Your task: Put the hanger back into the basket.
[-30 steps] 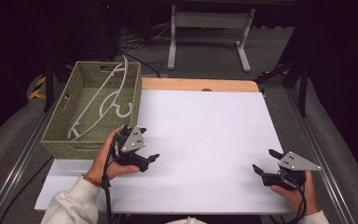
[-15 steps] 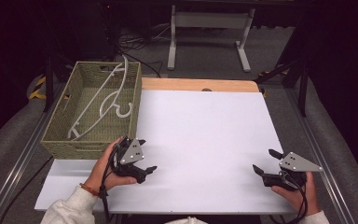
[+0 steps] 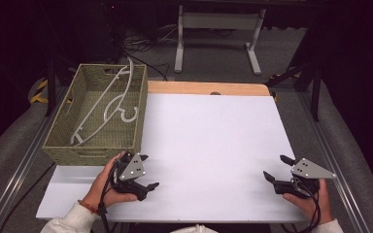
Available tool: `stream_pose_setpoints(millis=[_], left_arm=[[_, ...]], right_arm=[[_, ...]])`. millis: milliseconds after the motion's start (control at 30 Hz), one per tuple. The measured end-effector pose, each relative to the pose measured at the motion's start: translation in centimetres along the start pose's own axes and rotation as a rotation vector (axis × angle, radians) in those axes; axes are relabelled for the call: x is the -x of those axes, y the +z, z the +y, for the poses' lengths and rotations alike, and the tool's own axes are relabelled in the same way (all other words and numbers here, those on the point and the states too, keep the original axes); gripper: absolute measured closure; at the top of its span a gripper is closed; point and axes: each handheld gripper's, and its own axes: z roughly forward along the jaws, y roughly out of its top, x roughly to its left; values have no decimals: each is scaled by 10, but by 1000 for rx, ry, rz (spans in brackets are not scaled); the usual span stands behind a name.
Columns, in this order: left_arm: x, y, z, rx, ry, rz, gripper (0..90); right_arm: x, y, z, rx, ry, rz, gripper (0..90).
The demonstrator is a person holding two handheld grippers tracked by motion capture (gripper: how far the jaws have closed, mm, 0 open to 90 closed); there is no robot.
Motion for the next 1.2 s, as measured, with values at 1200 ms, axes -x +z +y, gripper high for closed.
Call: stream_pose_setpoints(millis=[1200], left_arm=[[-19, -9, -55, 23, -184, -14, 101]], right_arm=[[-6, -1, -2, -12, -30, 14, 188]])
